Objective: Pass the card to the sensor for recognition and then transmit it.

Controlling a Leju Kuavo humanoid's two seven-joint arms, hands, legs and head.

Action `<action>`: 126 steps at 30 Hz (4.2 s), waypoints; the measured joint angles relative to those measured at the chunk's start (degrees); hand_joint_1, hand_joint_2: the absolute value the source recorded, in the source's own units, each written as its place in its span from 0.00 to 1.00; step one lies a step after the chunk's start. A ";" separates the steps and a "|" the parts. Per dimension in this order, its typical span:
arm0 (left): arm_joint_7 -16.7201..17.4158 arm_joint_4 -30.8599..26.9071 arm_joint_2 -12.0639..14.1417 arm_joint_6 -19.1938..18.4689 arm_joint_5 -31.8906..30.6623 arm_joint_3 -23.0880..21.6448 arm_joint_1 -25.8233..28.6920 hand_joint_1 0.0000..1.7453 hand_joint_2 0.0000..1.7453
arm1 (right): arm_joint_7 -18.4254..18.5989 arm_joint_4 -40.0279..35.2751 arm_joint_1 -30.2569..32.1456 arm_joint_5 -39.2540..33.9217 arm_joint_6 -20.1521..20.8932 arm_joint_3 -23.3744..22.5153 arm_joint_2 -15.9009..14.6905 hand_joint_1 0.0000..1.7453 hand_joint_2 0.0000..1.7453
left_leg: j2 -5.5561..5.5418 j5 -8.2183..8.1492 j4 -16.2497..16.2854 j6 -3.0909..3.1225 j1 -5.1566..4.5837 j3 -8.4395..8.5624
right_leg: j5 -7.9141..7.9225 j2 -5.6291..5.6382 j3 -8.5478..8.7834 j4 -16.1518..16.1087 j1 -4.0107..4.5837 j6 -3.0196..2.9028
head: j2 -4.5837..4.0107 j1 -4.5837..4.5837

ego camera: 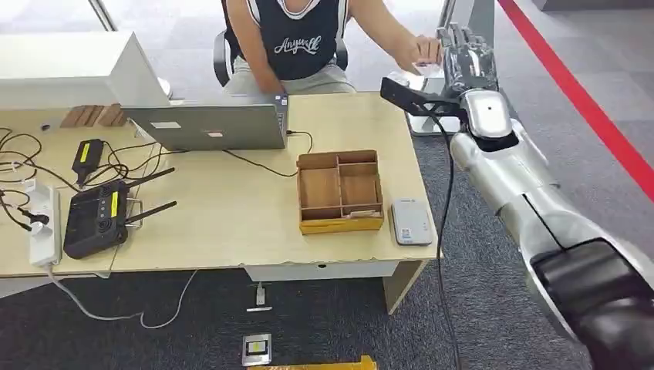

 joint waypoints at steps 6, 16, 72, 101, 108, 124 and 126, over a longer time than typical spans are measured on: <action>-0.15 0.02 0.39 -0.15 -0.26 -0.83 0.04 0.00 0.00 | -0.70 2.78 -0.56 -1.22 -2.43 2.69 3.45 0.00 1.00 | 0.01 0.00 0.00 0.00 0.00 -0.04 | 0.00 0.00 -0.02 -0.02 -0.02 0.00 | 0.00 -0.02; -0.15 0.02 0.66 -0.20 -0.46 -1.16 0.11 0.00 0.00 | -2.51 5.34 -0.67 -1.81 -3.67 4.63 5.27 0.00 1.00 | 0.03 -0.01 0.01 0.01 -0.02 -0.04 | 0.00 0.00 -0.02 -0.04 -0.03 0.01 | 0.00 0.02; -2.10 0.02 0.98 -0.98 -1.99 -2.63 0.16 0.00 0.00 | -4.42 8.14 0.58 -4.37 -6.32 7.08 6.56 1.00 1.00 | 0.06 -0.01 0.02 0.01 -0.02 -0.01 | 0.00 0.02 -0.02 -0.04 -0.02 0.00 | 0.00 0.04; 1.55 0.02 0.81 0.55 0.55 -2.62 0.50 0.00 0.00 | -2.82 -1.52 12.84 -8.22 -2.99 7.24 -3.15 1.00 1.00 | 0.07 -0.04 0.03 0.01 -0.02 0.01 | 0.00 0.04 -0.02 -0.05 -0.02 0.00 | 0.00 0.00; 0.98 0.00 0.79 0.55 0.52 -2.63 0.49 0.00 0.00 | -2.82 -1.90 12.91 -8.48 -2.97 7.24 -3.65 1.00 1.00 | 0.07 -0.04 0.04 0.01 -0.03 0.00 | 0.00 0.04 -0.01 -0.06 -0.03 0.00 | 0.00 0.02; 0.96 0.00 0.74 0.55 0.63 -2.61 0.49 0.00 0.00 | -3.02 -2.03 14.25 -9.53 -2.56 7.34 -3.96 1.00 1.00 | 0.07 -0.04 0.03 0.01 -0.02 -0.01 | 0.00 0.04 -0.01 -0.05 -0.02 0.00 | 0.00 0.00; 1.09 0.00 0.72 0.55 0.76 -2.60 0.50 0.00 0.00 | -3.17 -1.94 14.91 -10.08 -2.69 7.37 -3.87 1.00 1.00 | 0.07 -0.04 0.03 0.01 -0.02 -0.01 | 0.00 0.04 -0.01 -0.05 -0.03 0.00 | 0.00 0.00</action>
